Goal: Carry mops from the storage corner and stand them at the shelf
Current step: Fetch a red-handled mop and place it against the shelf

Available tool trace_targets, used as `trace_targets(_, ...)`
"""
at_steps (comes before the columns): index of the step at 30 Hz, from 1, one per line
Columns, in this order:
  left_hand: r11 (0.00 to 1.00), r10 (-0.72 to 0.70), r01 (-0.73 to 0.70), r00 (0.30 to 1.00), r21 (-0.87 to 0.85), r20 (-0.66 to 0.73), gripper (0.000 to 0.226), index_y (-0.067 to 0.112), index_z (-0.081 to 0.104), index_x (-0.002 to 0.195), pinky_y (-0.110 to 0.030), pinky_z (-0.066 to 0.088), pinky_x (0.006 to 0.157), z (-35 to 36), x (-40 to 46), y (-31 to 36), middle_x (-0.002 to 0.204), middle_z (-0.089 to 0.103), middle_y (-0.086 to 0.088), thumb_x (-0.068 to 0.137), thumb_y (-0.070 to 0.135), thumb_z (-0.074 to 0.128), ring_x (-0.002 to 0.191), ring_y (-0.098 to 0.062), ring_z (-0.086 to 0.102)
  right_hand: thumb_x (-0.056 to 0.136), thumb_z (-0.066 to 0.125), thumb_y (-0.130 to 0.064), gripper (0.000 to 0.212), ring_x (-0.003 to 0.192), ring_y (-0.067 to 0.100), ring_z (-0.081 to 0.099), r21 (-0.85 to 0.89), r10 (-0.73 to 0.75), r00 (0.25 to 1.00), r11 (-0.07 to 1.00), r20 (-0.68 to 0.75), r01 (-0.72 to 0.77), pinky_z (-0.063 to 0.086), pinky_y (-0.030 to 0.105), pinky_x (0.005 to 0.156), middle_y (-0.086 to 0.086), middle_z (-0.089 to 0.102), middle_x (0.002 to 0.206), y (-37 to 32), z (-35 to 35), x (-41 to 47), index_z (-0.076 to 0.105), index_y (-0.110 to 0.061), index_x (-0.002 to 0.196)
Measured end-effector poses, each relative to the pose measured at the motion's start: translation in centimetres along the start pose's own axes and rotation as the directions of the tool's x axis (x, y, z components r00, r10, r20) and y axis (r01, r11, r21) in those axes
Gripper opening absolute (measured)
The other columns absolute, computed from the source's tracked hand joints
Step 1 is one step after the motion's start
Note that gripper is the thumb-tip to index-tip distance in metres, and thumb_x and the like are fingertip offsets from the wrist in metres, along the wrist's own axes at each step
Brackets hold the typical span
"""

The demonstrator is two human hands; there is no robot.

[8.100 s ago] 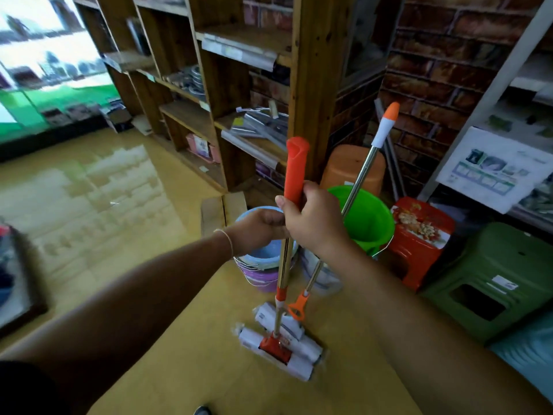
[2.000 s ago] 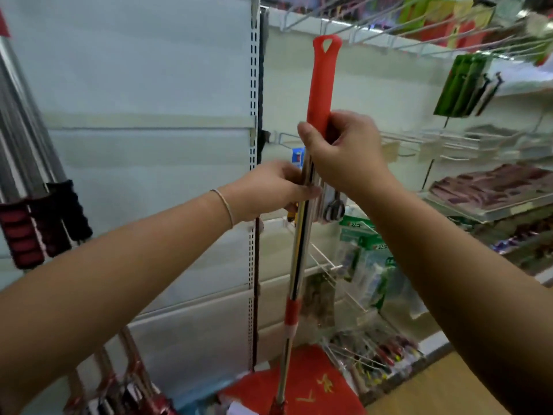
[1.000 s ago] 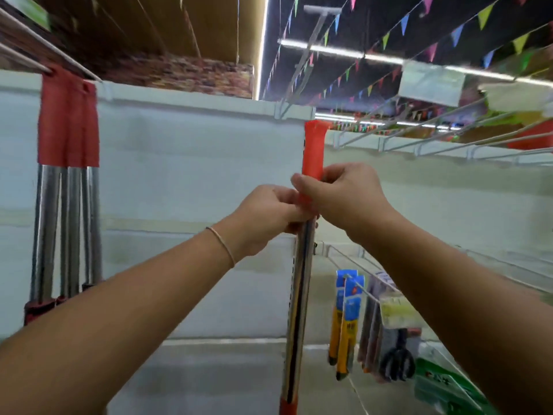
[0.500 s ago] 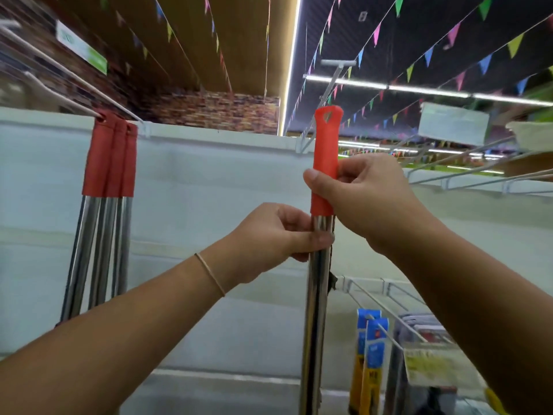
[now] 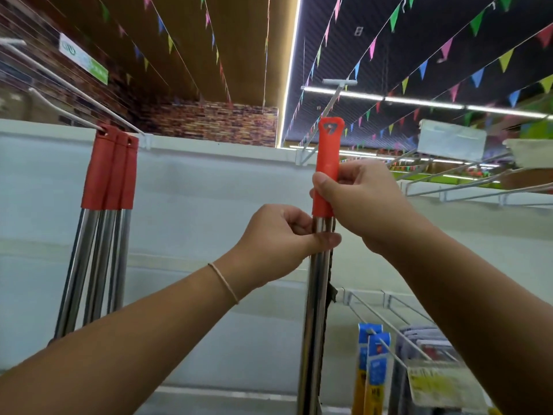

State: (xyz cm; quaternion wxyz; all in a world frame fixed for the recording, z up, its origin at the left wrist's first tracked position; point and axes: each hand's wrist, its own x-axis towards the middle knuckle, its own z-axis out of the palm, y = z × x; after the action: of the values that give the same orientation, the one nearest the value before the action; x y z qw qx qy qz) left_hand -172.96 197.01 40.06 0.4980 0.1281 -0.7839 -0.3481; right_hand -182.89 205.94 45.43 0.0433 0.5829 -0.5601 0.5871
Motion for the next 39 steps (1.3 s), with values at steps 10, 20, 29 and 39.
trace_targets(10,0.992,-0.054,0.058,0.998,0.109,-0.037,0.029,0.007,0.069,0.082,-0.037,0.059,0.071,0.8,2.2,-3.0,0.075,0.070,-0.012,0.073,0.030,0.083,0.075,-0.028,0.069,0.096,0.061,-0.021,0.016,0.090,0.033,0.071,-0.051,0.062,0.998,0.997,0.009,-0.061,0.057,0.051,0.087,0.022,0.072,0.097,3.3,1.7,2.6,0.065,-0.007,0.090)
trace_targets(20,0.961,-0.105,0.118,0.992,0.250,-0.068,0.031,0.015,0.063,0.071,-0.048,0.059,0.072,1.9,6.5,-7.8,0.064,0.061,-0.001,0.083,0.041,0.072,0.066,-0.023,0.063,0.097,0.060,-0.033,0.020,0.084,0.023,0.068,-0.201,0.115,0.993,0.973,-0.015,-0.116,0.058,0.044,0.084,0.004,0.068,0.090,7.7,4.8,7.4,0.064,-0.014,0.100)
trace_targets(29,0.920,-0.125,0.148,0.988,0.362,-0.086,0.037,0.008,0.064,0.069,-0.039,0.057,0.069,2.1,9.5,-10.1,0.065,0.065,-0.010,0.087,0.040,0.066,0.065,-0.027,0.064,0.097,0.060,-0.036,0.021,0.086,0.021,0.068,-0.216,0.177,0.984,0.961,-0.004,-0.174,0.059,0.041,0.085,0.002,0.066,0.096,10.6,6.5,10.6,0.059,-0.018,0.106)
trace_targets(39,0.929,-0.178,0.195,0.981,0.313,-0.084,0.043,0.000,0.065,0.074,-0.046,0.060,0.074,2.1,11.5,-12.4,0.071,0.065,-0.020,0.089,0.041,0.063,0.062,-0.026,0.059,0.097,0.059,-0.039,0.032,0.078,0.019,0.065,-0.273,0.220,0.974,0.935,-0.061,-0.228,0.052,0.030,0.067,0.007,0.068,0.098,12.6,8.4,12.8,0.064,-0.010,0.109)
